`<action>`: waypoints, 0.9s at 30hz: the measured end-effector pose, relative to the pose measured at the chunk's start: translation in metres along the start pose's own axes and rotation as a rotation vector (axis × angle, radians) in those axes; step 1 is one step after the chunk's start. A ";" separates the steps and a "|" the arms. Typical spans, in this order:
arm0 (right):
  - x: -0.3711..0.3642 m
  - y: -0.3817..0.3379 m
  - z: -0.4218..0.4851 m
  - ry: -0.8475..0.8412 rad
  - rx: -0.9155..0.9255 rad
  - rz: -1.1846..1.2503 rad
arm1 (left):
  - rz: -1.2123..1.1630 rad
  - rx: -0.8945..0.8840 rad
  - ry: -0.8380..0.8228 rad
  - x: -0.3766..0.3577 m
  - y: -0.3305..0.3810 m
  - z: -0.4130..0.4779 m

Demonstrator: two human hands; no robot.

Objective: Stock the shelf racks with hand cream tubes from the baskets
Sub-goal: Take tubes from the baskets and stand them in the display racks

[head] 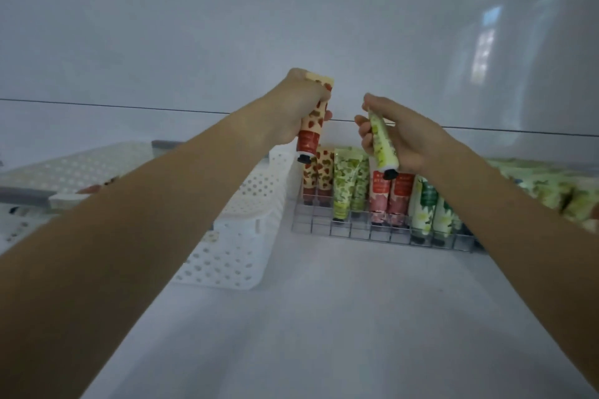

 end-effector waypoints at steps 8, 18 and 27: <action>0.012 -0.001 0.006 0.049 0.066 -0.291 | 0.120 0.070 0.029 -0.008 -0.024 0.005; 0.027 -0.021 0.001 0.006 0.116 -1.034 | 0.536 0.048 -0.011 0.003 -0.036 0.036; 0.025 -0.022 0.007 0.098 0.310 -1.413 | 0.718 -0.054 0.016 0.002 -0.034 0.050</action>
Point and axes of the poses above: each hand's wrist, its own z-axis towards the middle knuckle, its own x-axis out of the back of the hand, y = z × x, the point moved 3 cm from there along z, towards the middle knuckle, and after that the axes turned 1 degree about z, right-handed, at the moved point
